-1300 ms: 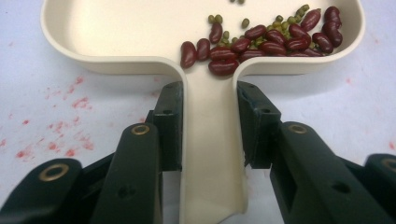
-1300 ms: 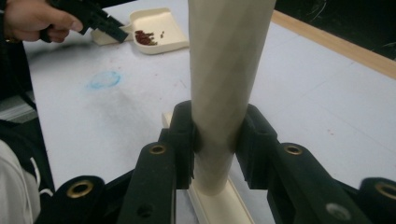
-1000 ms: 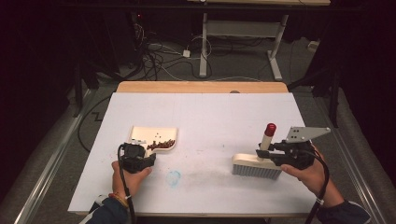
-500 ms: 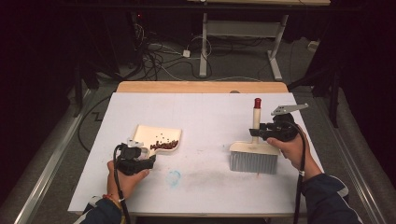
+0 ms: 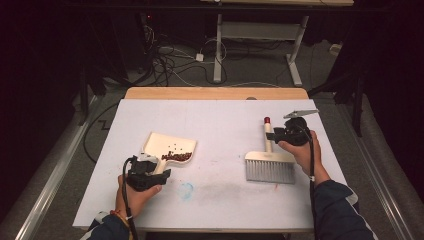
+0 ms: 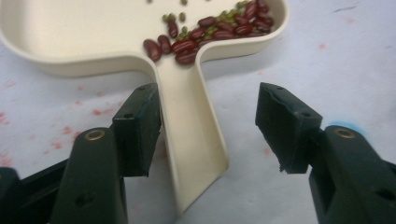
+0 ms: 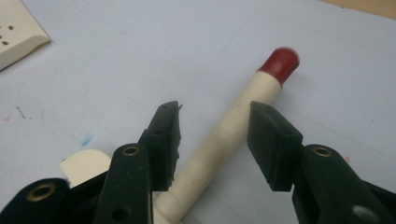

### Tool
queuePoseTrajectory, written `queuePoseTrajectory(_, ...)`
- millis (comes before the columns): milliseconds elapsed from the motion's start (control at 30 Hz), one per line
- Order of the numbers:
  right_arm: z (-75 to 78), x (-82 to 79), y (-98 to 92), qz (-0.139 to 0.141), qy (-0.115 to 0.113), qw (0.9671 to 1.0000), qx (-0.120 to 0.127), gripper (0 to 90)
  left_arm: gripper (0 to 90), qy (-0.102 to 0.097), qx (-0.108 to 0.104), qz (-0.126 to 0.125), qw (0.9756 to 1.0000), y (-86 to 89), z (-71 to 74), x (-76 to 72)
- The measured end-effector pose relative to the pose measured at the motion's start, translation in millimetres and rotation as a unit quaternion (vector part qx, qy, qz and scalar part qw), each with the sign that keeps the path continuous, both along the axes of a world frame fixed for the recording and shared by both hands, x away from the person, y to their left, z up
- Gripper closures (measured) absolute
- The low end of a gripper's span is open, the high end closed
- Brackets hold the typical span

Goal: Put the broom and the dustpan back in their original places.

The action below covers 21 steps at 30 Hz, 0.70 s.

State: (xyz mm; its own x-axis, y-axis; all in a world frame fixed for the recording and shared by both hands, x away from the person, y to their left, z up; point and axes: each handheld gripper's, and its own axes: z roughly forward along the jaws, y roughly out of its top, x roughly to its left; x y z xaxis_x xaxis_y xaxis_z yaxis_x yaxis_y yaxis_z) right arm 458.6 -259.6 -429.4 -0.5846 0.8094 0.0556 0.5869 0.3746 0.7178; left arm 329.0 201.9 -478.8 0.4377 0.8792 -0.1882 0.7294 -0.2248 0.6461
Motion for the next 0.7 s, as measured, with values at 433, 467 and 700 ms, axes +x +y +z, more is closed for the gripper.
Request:
queuePoseTrajectory(433, 0.1, -5.8, 8.0, -0.005, -0.037, 0.9993, -0.011, 47.2, 32.5, -0.061, 0.021, -0.036, 0.9973, 0.0, 9.4, -9.5)
queuePoseTrajectory(467, 0.9, -6.9, 9.3, -0.006, -0.042, 0.999, -0.012, 46.7, 31.5, -0.066, 0.026, -0.038, 0.9968, 0.3, 9.9, -10.4)
queuePoseTrajectory(700, 3.8, -10.1, 15.8, -0.002, -0.067, 0.9976, -0.019, 44.4, 22.4, -0.1, 0.067, -0.066, 0.9905, -1.2, 8.3, -16.7)
